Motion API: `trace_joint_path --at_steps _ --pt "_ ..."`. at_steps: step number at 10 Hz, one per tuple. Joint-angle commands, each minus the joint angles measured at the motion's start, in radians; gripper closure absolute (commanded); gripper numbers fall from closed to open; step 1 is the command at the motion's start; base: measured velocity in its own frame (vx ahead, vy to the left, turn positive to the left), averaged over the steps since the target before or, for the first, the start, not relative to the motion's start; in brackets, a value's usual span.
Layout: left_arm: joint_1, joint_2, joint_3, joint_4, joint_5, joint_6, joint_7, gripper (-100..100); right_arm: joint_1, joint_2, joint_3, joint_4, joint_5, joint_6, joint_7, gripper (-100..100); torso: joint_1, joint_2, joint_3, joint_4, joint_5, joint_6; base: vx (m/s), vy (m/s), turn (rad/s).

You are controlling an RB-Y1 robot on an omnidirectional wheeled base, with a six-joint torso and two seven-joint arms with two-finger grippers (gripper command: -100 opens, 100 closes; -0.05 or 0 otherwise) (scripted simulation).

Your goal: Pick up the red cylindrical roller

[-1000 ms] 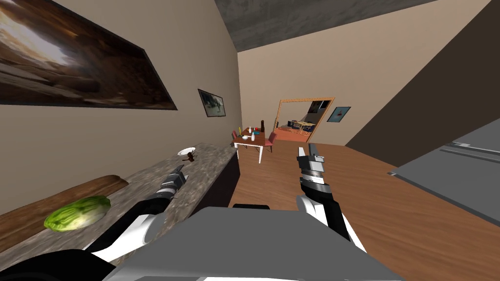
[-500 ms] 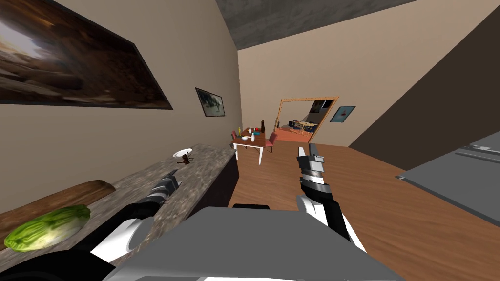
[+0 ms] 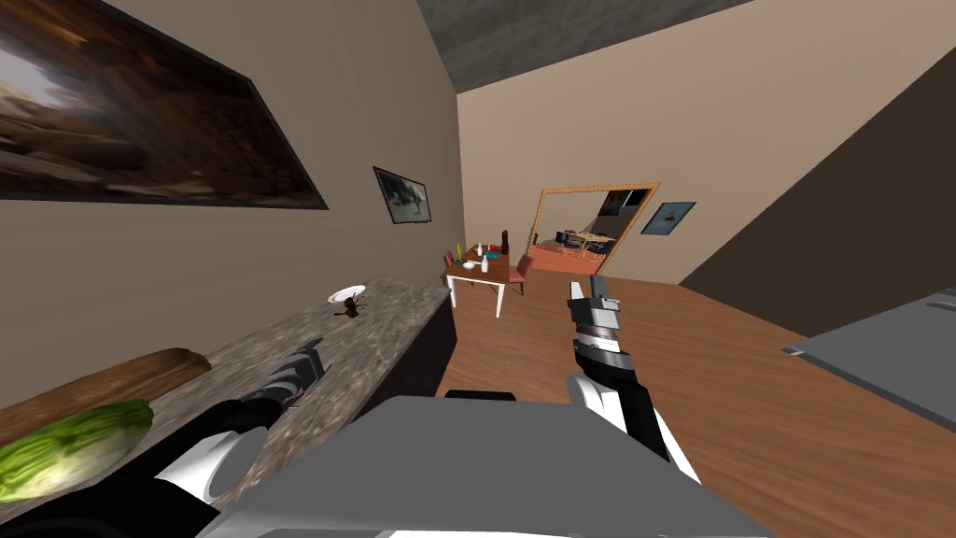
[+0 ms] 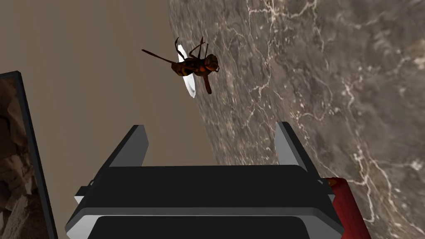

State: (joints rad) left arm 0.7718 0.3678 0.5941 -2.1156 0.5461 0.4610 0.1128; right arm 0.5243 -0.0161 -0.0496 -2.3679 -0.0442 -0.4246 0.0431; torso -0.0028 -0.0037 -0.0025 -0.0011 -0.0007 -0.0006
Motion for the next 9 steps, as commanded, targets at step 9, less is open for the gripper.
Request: trace_joint_path --at_steps 9 --pt "0.051 0.054 0.128 0.094 0.091 0.254 0.086 -100 0.000 0.000 0.000 0.000 0.000 0.000 0.000 0 0.002 0.000 0.000 0.000 0.001 0.001 0.068 -0.011 0.076"
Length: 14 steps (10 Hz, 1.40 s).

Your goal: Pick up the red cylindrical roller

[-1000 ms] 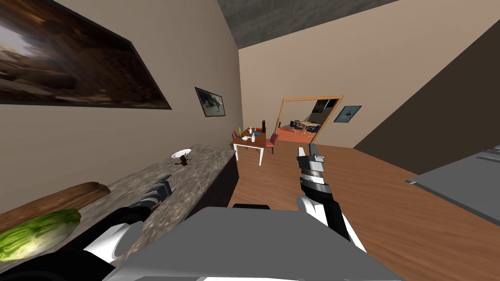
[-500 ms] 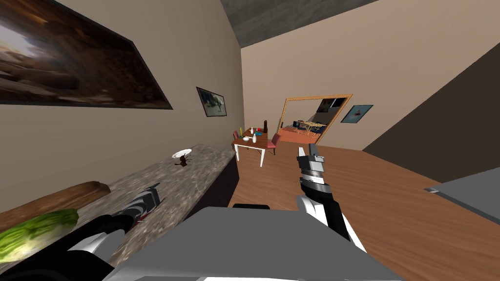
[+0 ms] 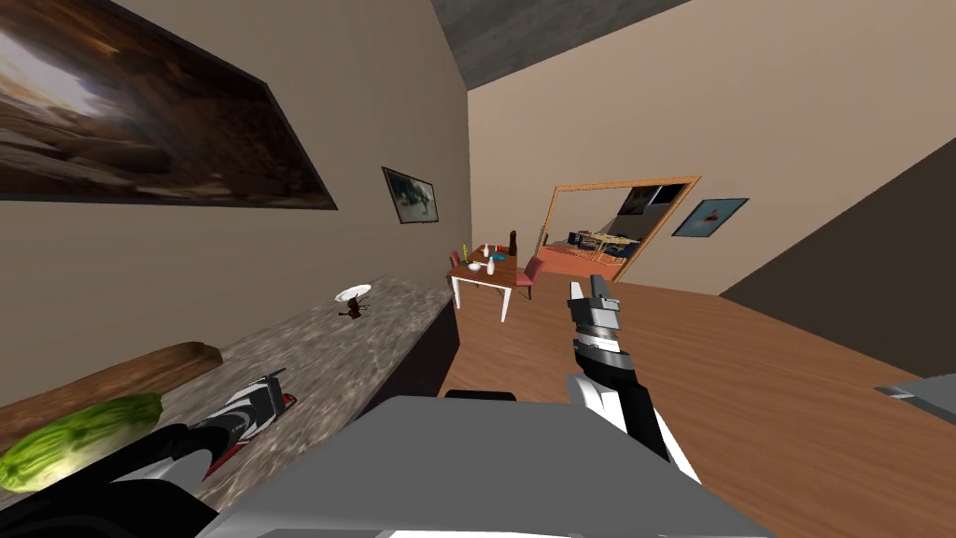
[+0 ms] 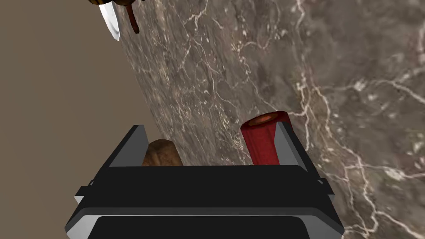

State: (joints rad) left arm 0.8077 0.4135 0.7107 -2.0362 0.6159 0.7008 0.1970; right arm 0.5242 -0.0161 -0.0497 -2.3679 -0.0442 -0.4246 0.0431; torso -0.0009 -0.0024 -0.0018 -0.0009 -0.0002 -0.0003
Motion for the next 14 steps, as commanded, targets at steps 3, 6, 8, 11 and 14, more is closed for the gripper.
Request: trace_joint_path --at_steps 3,6,8,11,14 --pt "0.028 0.020 0.047 0.046 0.042 0.083 0.027 -100 0.000 0.000 0.000 0.000 0.000 0.000 0.000 0 0.002 0.000 0.000 0.000 0.000 0.000 0.056 0.017 0.128" --pt "0.043 0.040 0.085 0.088 0.061 0.164 0.055 -100 0.000 0.000 0.000 0.000 0.000 0.000 0.000 0 0.002 0.002 0.001 0.001 0.000 0.000 0.030 0.026 0.131" --pt "0.050 0.057 0.100 0.113 0.067 0.204 0.069 -100 0.000 0.000 0.000 0.000 0.000 0.000 0.000 0 0.003 0.003 0.002 0.001 0.001 0.000 0.019 0.037 0.156" --pt "0.057 0.080 0.101 0.157 0.070 0.253 0.085 -100 0.000 0.000 0.000 0.000 0.000 0.000 0.000 0 0.004 0.004 0.003 0.001 0.001 0.000 0.000 0.054 0.145" --pt "0.039 0.073 0.088 0.189 0.058 0.221 0.072 -100 0.000 0.000 0.000 0.000 0.000 0.000 0.000 0 0.001 0.005 0.003 0.001 0.000 0.001 0.002 0.015 -0.004"
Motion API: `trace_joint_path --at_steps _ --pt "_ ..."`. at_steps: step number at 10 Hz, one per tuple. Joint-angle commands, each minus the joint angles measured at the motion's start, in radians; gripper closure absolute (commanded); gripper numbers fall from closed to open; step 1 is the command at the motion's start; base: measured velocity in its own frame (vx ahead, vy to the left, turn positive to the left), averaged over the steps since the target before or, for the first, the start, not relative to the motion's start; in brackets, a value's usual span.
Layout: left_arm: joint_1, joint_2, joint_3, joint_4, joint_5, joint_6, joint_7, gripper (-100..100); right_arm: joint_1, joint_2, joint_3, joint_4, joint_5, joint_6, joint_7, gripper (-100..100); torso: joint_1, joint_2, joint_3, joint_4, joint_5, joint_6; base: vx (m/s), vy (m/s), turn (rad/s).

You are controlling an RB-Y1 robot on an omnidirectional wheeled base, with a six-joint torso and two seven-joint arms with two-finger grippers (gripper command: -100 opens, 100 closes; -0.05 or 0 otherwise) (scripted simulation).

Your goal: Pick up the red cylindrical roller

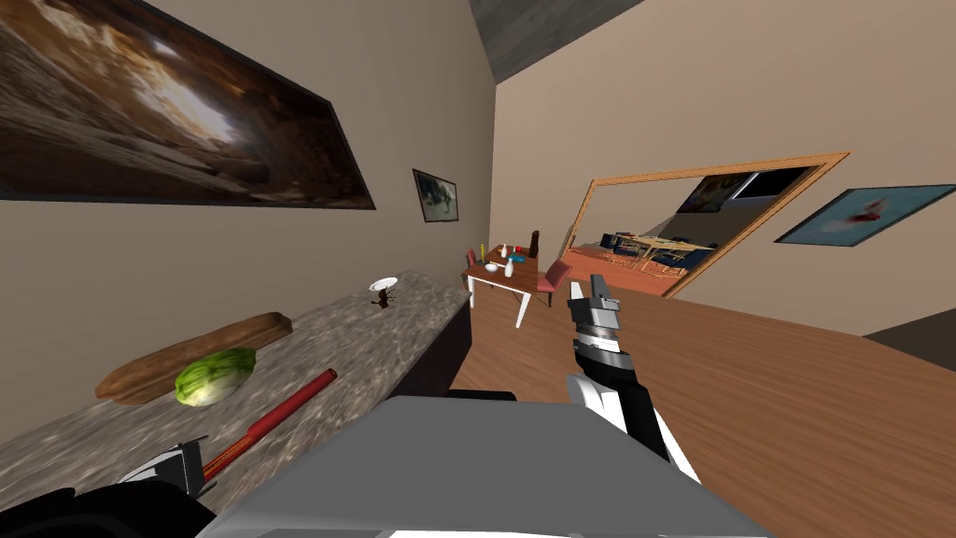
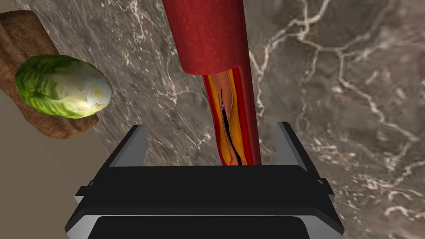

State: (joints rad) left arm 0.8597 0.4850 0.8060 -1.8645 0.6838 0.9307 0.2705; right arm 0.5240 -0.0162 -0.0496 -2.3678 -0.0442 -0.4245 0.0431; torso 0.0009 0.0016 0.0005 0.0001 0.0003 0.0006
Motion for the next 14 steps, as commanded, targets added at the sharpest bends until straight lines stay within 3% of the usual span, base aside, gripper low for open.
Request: trace_joint_path --at_steps 1,3,4,8,9,10,12,13,14 --pt "-0.020 0.000 -0.013 0.029 -0.016 -0.017 -0.004 -100 0.000 0.000 0.000 0.000 0.000 0.000 0.000 0 0.000 0.000 0.000 0.000 0.000 0.000 0.014 0.033 -0.027" --pt "-0.026 0.001 -0.017 0.043 -0.018 -0.023 -0.008 -100 0.000 0.000 0.000 0.000 0.000 0.000 0.000 0 0.001 -0.001 -0.001 0.000 0.000 0.000 0.014 0.027 -0.013" --pt "-0.027 0.001 -0.018 0.046 -0.019 -0.026 -0.009 100 0.000 0.000 0.000 0.000 0.000 0.000 0.000 0 0.000 0.000 0.000 0.000 0.000 0.000 0.000 0.000 0.000" --pt "-0.027 0.000 -0.018 0.046 -0.018 -0.026 -0.008 100 0.000 0.000 0.000 0.000 0.000 0.000 0.000 0 -0.002 0.000 0.000 0.000 -0.002 0.000 0.000 0.000 0.000" --pt "-0.027 0.000 -0.018 0.046 -0.018 -0.026 -0.008 0 0.000 0.000 0.000 0.000 0.000 0.000 0.000 0 -0.003 0.000 0.000 0.000 -0.002 0.000 0.000 0.000 0.000" --pt "-0.013 0.002 -0.007 0.017 -0.010 -0.009 -0.002 100 0.000 0.000 0.000 0.000 0.000 0.000 0.000 0 -0.003 0.000 0.000 0.000 -0.002 0.000 -0.011 -0.019 0.025" --pt "0.004 0.006 0.006 -0.014 0.005 0.011 0.005 100 0.000 0.000 0.000 0.000 0.000 0.000 0.000 0 -0.007 0.002 0.001 0.000 -0.004 -0.001 -0.020 -0.036 0.025" --pt "-0.003 0.006 0.001 0.000 0.001 0.003 0.001 100 0.000 0.000 0.000 0.000 0.000 0.000 0.000 0 -0.008 0.002 0.001 0.000 -0.005 0.000 -0.006 -0.017 0.005" --pt "-0.002 0.007 0.002 -0.002 0.002 0.006 0.002 0 0.000 0.000 0.000 0.000 0.000 0.000 0.000 0 -0.007 0.001 0.001 0.000 -0.005 0.000 0.000 0.000 0.000"
